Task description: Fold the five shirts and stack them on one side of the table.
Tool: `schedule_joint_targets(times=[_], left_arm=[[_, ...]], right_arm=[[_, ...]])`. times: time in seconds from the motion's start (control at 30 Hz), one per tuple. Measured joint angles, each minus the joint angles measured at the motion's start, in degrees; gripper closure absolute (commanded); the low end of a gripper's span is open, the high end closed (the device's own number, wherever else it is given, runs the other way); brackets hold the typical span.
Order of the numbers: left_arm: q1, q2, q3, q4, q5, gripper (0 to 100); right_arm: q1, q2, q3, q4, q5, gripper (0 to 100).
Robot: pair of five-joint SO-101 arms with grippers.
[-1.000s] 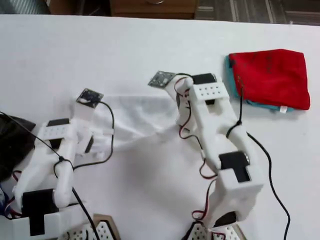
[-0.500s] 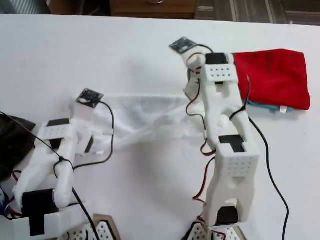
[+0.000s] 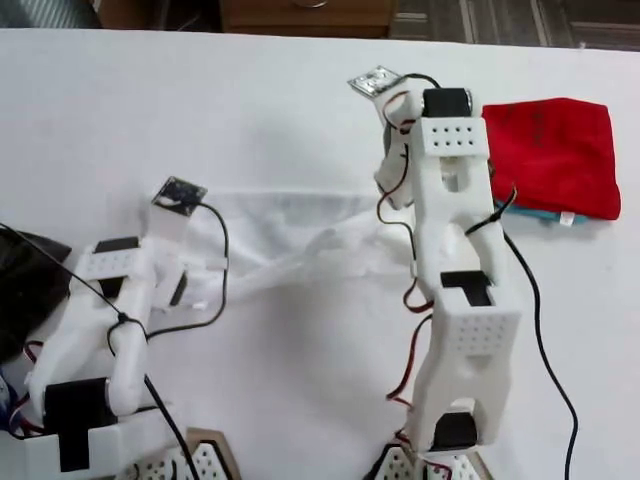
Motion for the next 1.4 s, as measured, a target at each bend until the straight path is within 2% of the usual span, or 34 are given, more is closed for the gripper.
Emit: schedule_joint_targets(times=[0.17,0.4,0.6,0.8,1.07,1.2,1.4], left_arm=[[0.0,0.0,0.0,0.0,0.0,97],[0.0,0.0,0.0,0.0,0.0,97],[0.0,0.0,0.0,0.0,0.0,97],[0.0,0.0,0.0,0.0,0.1,97],[0.0,0.0,0.0,0.0,0.1,97],[0.0,0.0,0.0,0.0,0.1,97],[0.0,0.0,0.0,0.0,0.1,97]], right_arm=[[-0.1,-10.6,14.7,-0.6,-0.1,97.8],[-0.9,-22.2,39.0,-16.6,-0.1,97.8],[-1.2,-22.5,49.2,-24.8,-0.1,97.8],[5.1,-22.5,50.5,-32.7,0.3,97.8],[11.1,-13.8,49.7,-36.8,7.3,97.8],[12.3,-13.1,46.6,-35.5,7.6,97.8],[13.5,-15.7,41.0,-26.4,7.7,97.8]])
